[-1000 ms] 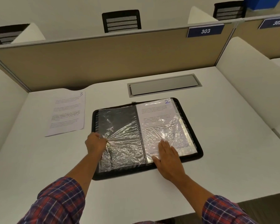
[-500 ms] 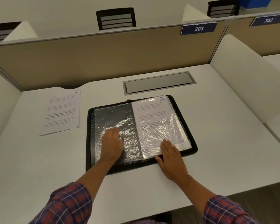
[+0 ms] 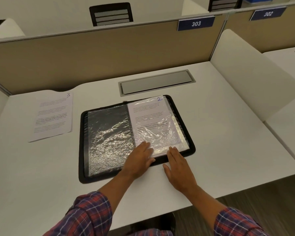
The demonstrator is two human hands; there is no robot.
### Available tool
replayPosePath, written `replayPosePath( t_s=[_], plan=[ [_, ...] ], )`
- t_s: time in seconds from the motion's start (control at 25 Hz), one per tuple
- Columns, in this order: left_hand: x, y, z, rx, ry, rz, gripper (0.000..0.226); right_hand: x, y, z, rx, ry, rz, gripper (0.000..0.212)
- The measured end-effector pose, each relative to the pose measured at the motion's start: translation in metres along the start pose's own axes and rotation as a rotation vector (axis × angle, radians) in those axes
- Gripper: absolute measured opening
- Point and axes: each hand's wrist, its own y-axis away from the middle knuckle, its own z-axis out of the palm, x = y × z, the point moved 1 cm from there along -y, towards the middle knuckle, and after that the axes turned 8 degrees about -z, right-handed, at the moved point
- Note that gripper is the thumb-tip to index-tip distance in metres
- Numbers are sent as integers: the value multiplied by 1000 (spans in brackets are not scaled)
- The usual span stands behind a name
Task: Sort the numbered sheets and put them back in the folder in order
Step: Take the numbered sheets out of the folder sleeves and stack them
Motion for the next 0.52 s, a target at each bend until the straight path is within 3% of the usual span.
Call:
replayPosePath(
  t_s=[0.12, 0.52],
  plan=[
    [5, 0, 0, 3, 48, -15, 28, 3, 7, -7, 25, 11, -17, 60],
    [18, -11, -11, -5, 201, -204, 11, -1, 6, -20, 125, 3, -159, 50]
  ],
)
